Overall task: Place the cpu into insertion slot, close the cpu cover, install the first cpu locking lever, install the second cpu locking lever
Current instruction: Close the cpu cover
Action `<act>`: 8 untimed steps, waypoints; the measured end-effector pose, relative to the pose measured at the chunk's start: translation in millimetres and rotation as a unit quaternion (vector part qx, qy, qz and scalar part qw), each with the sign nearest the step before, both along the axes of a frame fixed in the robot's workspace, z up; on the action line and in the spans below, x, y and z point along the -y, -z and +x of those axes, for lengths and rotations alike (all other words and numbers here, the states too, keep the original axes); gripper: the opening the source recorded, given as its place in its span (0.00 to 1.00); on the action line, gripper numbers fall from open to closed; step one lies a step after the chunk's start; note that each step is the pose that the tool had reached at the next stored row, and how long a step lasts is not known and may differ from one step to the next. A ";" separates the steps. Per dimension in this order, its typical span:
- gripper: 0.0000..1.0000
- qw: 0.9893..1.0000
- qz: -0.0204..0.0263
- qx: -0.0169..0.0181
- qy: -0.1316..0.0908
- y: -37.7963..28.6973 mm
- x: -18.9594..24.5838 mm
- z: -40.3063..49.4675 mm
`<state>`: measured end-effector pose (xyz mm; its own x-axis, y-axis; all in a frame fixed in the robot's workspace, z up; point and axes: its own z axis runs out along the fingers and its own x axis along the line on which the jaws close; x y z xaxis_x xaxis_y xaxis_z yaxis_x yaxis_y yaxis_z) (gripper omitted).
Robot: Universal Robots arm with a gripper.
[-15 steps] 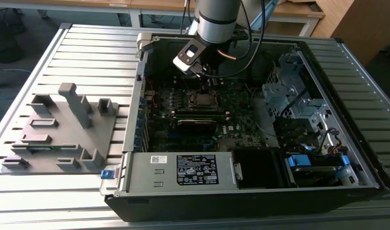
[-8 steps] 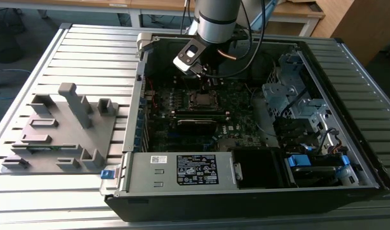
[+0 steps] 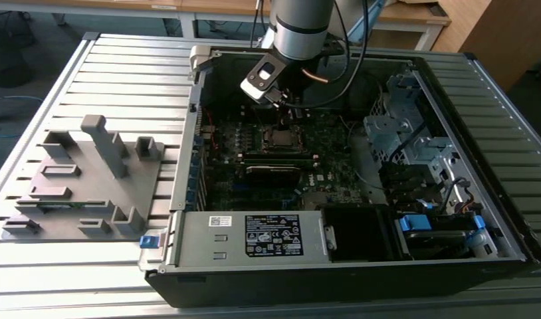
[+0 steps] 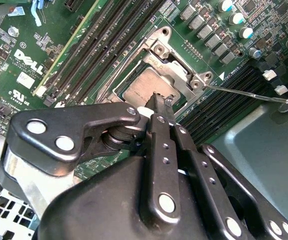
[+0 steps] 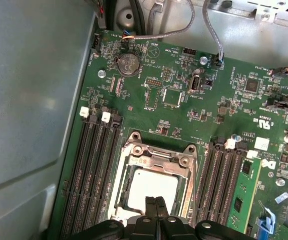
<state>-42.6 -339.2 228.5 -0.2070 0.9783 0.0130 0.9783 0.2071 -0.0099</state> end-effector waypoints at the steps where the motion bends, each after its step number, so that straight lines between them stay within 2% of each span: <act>1: 0.10 1.000 0.000 0.000 0.000 0.0 0.0 0.0; 8: 0.10 1.000 0.000 0.000 0.000 0.0 0.0 0.0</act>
<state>-42.6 -339.2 228.4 -0.2077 0.9781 0.0130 0.9781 0.2079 -0.0099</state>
